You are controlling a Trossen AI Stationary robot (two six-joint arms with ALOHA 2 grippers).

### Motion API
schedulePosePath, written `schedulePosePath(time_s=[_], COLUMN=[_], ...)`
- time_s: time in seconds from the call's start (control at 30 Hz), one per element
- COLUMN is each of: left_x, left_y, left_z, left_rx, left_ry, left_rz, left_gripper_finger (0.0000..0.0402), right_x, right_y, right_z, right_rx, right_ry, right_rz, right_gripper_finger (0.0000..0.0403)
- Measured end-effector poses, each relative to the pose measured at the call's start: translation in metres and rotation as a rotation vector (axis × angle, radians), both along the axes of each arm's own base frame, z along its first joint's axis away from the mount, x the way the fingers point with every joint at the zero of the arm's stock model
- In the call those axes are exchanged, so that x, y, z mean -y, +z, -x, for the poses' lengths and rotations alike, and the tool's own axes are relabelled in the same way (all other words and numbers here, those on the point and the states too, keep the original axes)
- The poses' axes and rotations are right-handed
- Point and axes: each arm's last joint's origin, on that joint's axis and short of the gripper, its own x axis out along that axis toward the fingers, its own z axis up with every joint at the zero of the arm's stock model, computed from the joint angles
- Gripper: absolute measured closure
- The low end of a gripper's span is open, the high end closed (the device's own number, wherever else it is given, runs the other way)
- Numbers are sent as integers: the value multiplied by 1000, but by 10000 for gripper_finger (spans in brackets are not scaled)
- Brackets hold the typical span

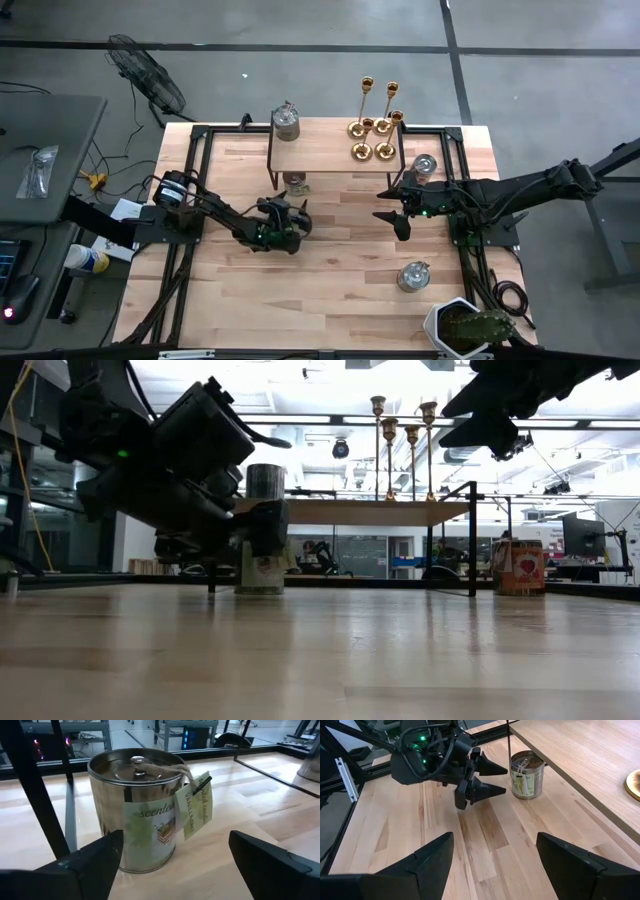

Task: Pick & Place candle stick holders
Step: Put the silver scented candle on the shelf

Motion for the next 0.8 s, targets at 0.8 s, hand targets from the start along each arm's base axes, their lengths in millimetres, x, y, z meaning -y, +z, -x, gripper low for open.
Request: schedulePosePath(time_s=[0.8], left_x=[-15], left_y=[-14], left_z=[-10], left_rx=[-12], left_ry=[19], left_rz=[18], left_gripper_finger=[39], right_x=[0], right_y=[0], right_z=[0], right_rx=[0], right_ry=[0], right_rz=[0], right_gripper_finger=[125])
